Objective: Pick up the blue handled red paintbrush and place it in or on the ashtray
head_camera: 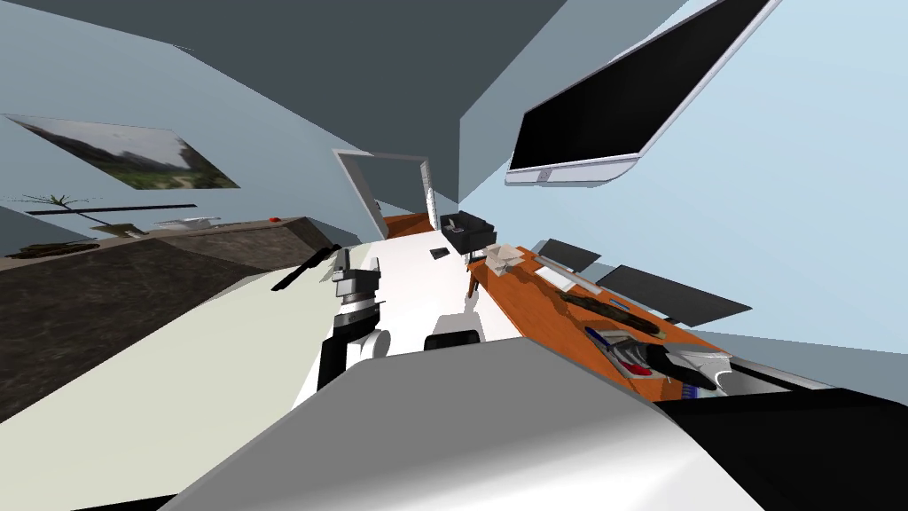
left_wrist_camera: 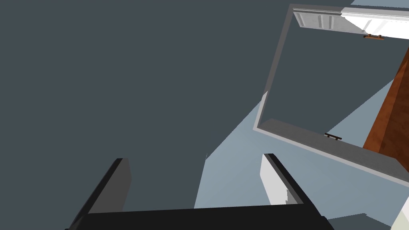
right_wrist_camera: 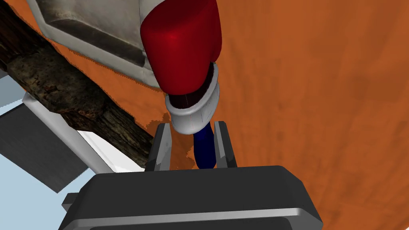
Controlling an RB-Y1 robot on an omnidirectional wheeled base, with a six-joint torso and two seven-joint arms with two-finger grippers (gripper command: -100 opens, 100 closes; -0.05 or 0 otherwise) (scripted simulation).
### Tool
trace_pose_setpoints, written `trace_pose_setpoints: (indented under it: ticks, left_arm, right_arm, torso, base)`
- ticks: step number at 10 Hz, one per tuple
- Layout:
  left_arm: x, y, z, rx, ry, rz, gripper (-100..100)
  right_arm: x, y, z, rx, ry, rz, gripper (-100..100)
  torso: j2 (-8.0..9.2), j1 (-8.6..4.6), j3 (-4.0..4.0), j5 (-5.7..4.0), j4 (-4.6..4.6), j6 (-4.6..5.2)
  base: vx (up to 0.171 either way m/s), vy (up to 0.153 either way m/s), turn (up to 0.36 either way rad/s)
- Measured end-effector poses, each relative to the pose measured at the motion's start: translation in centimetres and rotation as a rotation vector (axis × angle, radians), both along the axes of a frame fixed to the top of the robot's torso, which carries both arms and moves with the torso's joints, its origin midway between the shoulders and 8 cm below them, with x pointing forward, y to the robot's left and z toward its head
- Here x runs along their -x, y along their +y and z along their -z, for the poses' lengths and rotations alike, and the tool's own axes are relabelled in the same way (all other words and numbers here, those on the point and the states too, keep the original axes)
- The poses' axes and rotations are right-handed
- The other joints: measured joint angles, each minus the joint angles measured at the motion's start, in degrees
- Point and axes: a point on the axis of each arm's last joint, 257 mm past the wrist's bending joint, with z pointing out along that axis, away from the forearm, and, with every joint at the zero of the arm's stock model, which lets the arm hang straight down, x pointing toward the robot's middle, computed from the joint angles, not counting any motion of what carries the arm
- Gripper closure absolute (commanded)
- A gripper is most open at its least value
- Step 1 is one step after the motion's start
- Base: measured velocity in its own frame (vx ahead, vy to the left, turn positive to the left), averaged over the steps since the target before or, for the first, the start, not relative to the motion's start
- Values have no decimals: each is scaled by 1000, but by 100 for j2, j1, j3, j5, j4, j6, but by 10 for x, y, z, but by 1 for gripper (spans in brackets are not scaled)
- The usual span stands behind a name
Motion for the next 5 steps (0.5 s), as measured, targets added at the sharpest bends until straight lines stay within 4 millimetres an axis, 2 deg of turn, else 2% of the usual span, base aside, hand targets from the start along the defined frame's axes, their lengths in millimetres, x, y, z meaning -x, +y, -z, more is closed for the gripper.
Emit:
trace_pose_setpoints:
  ticks: [4, 5]
  left_arm:
    - [0, 0, 0, 0, 0, 0, 0]
    - [0, 0, 0, 0, 0, 0, 0]
  right_arm:
    - [-31, -10, -11, 58, -63, 1, 100]
    - [-32, -13, -12, 62, -65, 3, 100]
  torso:
    - [3, -13, 3, -2, 3, -9]
    - [-1, -7, 0, 1, 1, -3]
  base:
    - [-37, -24, 38]
    - [-54, -46, 70]
